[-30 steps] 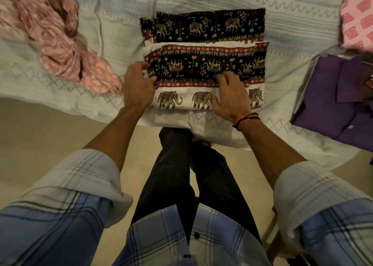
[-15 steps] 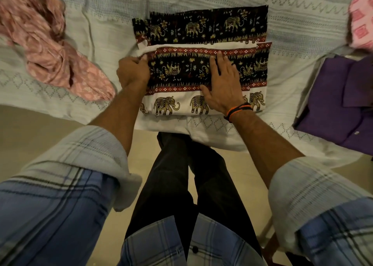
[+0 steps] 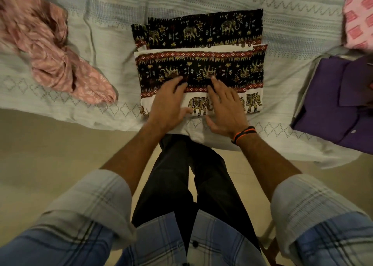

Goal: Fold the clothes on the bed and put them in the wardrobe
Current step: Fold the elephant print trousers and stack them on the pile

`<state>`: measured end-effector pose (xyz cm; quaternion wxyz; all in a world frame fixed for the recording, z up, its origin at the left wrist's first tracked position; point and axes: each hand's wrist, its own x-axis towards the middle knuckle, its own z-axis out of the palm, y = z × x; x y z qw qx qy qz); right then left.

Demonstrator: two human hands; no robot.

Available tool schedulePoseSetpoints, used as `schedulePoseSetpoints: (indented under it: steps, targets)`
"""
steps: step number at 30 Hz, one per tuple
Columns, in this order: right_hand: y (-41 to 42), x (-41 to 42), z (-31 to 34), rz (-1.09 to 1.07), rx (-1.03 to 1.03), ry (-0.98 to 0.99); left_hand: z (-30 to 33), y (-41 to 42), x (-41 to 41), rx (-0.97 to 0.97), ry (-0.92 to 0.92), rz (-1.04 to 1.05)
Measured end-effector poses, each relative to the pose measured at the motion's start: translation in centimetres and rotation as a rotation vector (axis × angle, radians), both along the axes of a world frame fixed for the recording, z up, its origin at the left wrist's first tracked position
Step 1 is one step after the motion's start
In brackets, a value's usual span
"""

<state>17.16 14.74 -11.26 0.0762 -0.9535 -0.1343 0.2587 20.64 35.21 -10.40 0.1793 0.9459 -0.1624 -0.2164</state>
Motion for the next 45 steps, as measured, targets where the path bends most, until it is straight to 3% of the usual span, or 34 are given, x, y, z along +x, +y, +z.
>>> schedulePoseSetpoints:
  steps: [6, 14, 21, 29, 33, 40, 45]
  targets:
    - [-1.0, -1.5, -1.2, -0.032, -0.062, 0.055, -2.3, 1.4, -3.0, 0.313, 0.034, -0.122]
    - [-2.4, -0.5, 0.2, -0.08, 0.053, -0.041, 0.7, 0.9, -1.0, 0.284, 0.091, -0.048]
    - [-3.3, -1.5, 4.3, -0.1, 0.011, -0.033, 5.3, 0.4, -2.3, 0.271, 0.116, -0.021]
    - [-3.9, 3.1, 7.2, -0.21, 0.115, -0.167, 8.1, 1.5, 0.5, 0.051, 0.078, 0.391]
    - [-3.1, 8.9, 7.0, -0.303, 0.108, -0.162, 6.9, 2.1, 5.4, -0.093, 0.073, 0.658]
    - [-2.6, 14.7, 4.1, -0.31, 0.069, -0.152, 3.0, 2.8, 10.5, -0.159, 0.107, 0.903]
    - [-2.2, 15.5, 2.2, -0.254, 0.034, -0.449, 0.9, 3.1, 11.9, -0.165, 0.089, 1.005]
